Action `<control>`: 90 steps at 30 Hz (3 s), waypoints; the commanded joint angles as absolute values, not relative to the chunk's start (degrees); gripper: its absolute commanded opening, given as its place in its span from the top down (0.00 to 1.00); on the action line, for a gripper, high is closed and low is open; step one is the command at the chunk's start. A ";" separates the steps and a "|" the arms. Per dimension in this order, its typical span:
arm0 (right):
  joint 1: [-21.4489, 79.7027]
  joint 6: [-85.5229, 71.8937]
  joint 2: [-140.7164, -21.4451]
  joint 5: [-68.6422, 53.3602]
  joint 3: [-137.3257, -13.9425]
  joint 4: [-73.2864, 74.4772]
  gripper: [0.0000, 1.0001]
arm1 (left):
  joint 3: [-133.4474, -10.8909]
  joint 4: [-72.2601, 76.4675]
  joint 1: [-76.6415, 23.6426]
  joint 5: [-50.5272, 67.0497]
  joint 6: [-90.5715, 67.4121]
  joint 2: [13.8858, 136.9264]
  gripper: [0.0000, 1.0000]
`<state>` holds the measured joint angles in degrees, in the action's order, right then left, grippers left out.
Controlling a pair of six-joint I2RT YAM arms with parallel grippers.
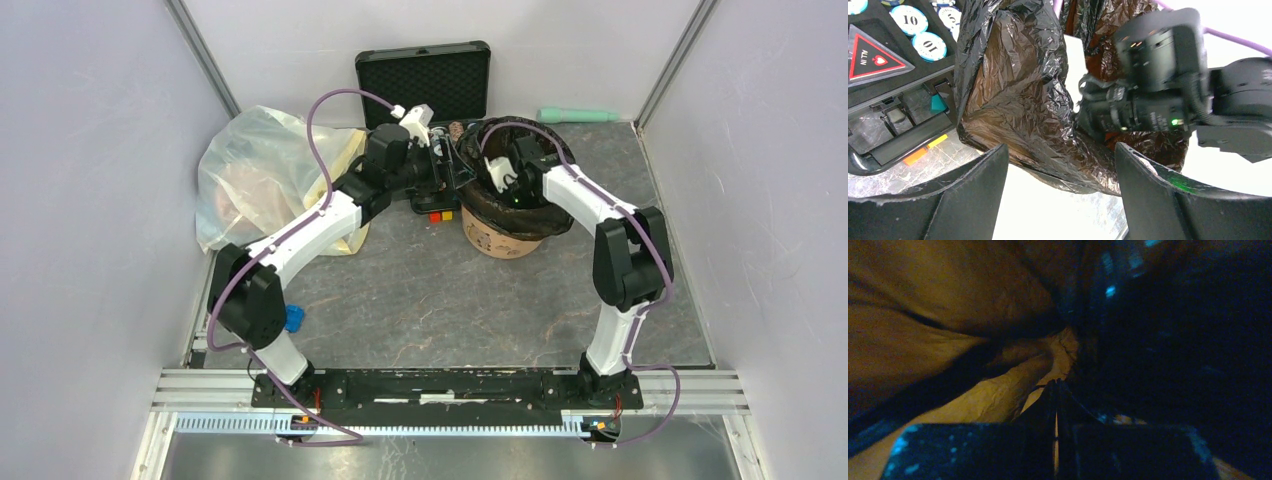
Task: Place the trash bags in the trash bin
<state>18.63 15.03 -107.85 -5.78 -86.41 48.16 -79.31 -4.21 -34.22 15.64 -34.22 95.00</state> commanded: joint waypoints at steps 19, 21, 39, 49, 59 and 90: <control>18.55 13.89 -103.66 -4.67 -93.80 50.94 1.00 | -76.34 -6.22 -34.52 12.74 -29.78 84.17 0.16; 18.61 13.80 -102.91 -4.20 -95.15 51.85 0.99 | -76.13 -6.35 -34.51 12.57 -29.63 83.68 0.16; 19.09 11.37 -75.93 -12.70 -88.90 47.18 0.57 | -68.05 -7.50 -34.49 10.03 -27.80 72.61 0.16; 29.23 15.08 -70.65 -15.88 -82.63 48.00 0.02 | -59.10 -10.47 -34.50 6.94 -27.16 61.00 0.15; 33.65 17.23 -77.46 -4.70 -82.88 46.11 0.07 | -51.61 -15.83 -34.57 2.98 -25.93 50.25 0.14; 35.94 12.07 -87.82 -13.02 -89.03 40.10 0.79 | -48.12 -20.60 -34.46 0.17 -25.04 44.48 0.13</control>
<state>34.76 13.69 -88.88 -10.09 -86.15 44.10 -48.29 -21.19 -34.26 1.30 -26.85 44.88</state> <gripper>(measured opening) 0.154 0.867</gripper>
